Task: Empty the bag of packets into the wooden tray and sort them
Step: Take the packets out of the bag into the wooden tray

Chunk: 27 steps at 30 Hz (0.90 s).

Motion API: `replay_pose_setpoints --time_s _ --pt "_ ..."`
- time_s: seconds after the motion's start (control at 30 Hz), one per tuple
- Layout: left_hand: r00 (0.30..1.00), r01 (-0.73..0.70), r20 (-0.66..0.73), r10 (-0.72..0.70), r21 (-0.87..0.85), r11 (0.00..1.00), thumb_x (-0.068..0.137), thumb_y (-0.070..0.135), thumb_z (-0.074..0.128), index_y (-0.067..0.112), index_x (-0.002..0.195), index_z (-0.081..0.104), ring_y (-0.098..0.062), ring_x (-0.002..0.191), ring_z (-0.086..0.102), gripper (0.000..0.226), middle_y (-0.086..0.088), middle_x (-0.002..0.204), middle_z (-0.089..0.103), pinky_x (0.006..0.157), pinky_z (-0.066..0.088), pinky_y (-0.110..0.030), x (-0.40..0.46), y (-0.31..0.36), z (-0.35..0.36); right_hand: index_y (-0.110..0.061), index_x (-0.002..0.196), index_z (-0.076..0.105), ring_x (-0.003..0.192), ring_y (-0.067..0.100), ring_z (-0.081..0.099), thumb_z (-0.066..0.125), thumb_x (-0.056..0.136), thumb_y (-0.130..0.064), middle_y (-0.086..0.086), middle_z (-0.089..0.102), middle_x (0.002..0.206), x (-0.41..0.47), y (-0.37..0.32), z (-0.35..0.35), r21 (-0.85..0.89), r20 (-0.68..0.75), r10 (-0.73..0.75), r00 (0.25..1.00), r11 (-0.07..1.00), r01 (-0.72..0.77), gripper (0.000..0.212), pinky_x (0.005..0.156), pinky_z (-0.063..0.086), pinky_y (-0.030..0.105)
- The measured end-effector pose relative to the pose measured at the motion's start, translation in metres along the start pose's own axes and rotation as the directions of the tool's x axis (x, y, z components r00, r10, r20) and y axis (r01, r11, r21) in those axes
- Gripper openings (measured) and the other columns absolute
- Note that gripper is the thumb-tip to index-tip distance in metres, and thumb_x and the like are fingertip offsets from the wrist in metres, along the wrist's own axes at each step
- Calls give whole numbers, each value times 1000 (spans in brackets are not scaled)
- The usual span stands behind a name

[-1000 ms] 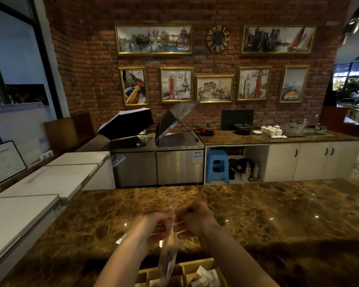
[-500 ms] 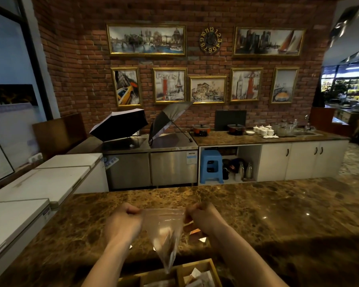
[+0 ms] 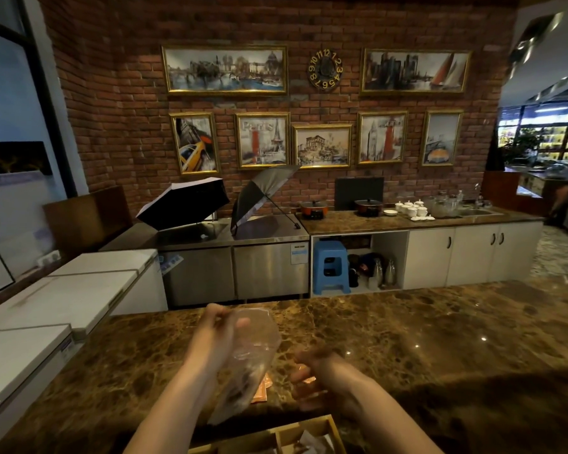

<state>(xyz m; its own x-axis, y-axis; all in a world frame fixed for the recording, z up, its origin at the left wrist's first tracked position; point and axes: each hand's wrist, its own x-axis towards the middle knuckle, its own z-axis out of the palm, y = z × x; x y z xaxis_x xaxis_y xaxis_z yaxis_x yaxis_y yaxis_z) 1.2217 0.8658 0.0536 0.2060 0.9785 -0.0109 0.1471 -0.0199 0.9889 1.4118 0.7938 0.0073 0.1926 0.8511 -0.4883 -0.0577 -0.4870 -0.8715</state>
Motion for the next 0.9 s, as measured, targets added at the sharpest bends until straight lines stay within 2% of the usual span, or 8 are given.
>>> replay_pose_setpoints --time_s 0.1,0.2,0.33,0.4,0.57,0.67,0.83,0.9 --pt "1000 -3 8 5 -181 983 103 27 50 14 112 58 -33 91 76 18 -10 110 74 83 60 -58 -2 11 1 -11 133 56 92 28 67 59 94 -56 19 66 119 10 7 1 67 61 55 997 996 -59 60 94 57 56" --pt "999 23 32 -10 -433 901 103 20 50 11 119 57 -35 95 75 20 -14 111 75 78 59 -54 -5 19 0 -12 130 64 113 37 66 65 82 -71 22 69 123 13 8 3 254 208 13 978 965 -67 77 95 56 57" --pt "999 25 -9 -36 -573 819 103 20 50 3 119 57 -26 75 78 24 -16 105 75 68 60 -49 -4 21 1 -7 105 80 115 40 63 65 86 -62 21 68 118 8 4 8 497 239 -149 959 868 11 60 104 46 65" --pt "998 19 -41 -52 -575 818 104 20 48 2 122 58 -23 64 74 28 -15 99 72 65 61 -48 0 21 -2 -6 106 79 116 44 64 65 87 -55 23 69 119 6 2 9 525 214 -188 959 850 50 54 105 44 66" --pt "989 47 -99 -113 -513 857 103 22 48 6 115 64 -26 78 69 26 -12 100 71 69 58 -43 9 6 -14 -7 119 72 109 43 70 73 87 -26 24 72 120 5 1 2 519 148 -214 966 848 108 37 102 50 61" --pt "986 72 -101 -132 -453 888 103 24 49 7 99 67 -26 83 70 25 -13 100 71 75 56 -45 7 -3 -15 -9 124 68 94 35 75 76 83 -12 20 75 114 6 1 0 488 93 -216 972 861 145 42 83 60 51" --pt "984 113 -96 -152 -326 939 103 34 47 15 104 69 -30 99 70 29 -11 103 75 96 54 -54 4 -19 -21 -12 123 66 91 33 77 73 89 -10 18 77 111 5 2 -3 415 26 -232 972 888 200 35 63 62 41" --pt "981 101 -138 -139 -250 963 105 36 42 13 101 66 -32 93 70 34 -14 99 74 89 56 -49 6 -21 -24 -14 121 68 89 30 77 72 91 -12 15 78 109 2 -1 -6 337 1 -254 967 911 239 31 60 60 36"
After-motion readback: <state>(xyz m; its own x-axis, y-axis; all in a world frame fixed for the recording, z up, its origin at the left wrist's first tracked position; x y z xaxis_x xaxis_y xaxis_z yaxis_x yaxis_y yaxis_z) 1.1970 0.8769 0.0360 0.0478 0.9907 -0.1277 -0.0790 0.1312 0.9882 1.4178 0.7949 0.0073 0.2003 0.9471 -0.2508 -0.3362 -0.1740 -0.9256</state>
